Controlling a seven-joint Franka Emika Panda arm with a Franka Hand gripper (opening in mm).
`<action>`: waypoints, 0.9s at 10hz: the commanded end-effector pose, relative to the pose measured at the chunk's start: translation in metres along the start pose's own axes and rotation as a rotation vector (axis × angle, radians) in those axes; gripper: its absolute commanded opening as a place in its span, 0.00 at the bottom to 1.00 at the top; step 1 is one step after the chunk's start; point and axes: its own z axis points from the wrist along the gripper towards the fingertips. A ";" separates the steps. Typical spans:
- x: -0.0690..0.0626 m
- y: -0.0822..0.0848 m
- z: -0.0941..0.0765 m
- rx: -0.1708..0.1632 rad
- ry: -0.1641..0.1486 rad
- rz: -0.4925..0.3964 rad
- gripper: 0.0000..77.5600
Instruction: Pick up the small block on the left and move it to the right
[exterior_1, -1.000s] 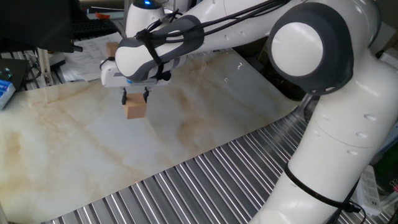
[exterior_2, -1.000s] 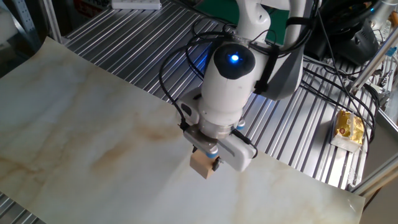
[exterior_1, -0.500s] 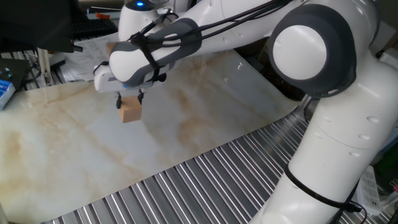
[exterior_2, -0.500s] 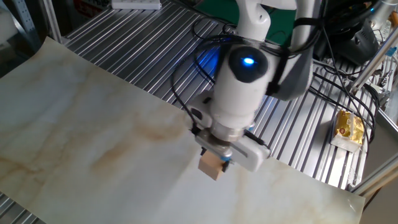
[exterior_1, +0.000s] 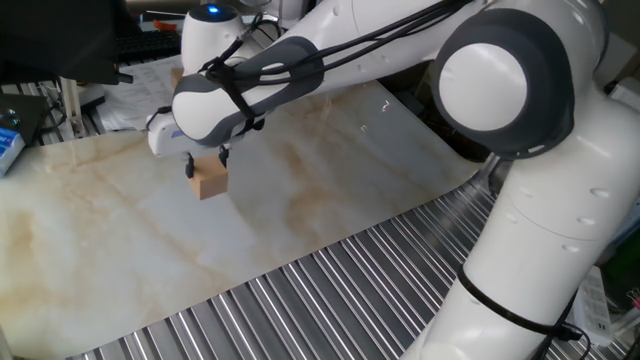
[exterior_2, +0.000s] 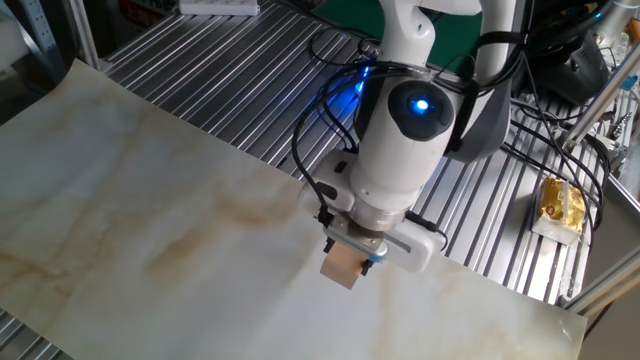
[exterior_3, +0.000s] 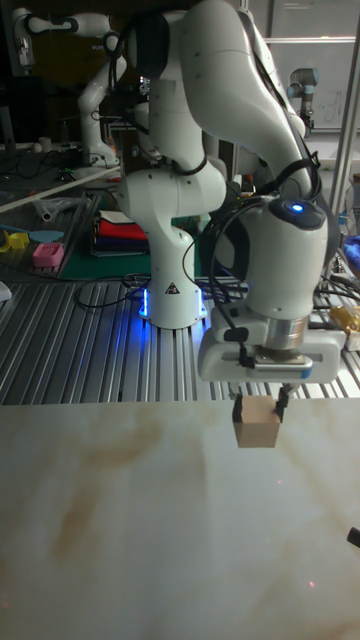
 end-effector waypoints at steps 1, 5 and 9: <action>-0.005 -0.002 -0.002 0.002 -0.004 -0.044 0.01; -0.008 -0.001 0.004 -0.032 -0.006 -0.017 0.01; -0.022 -0.004 0.011 -0.028 -0.003 -0.007 0.01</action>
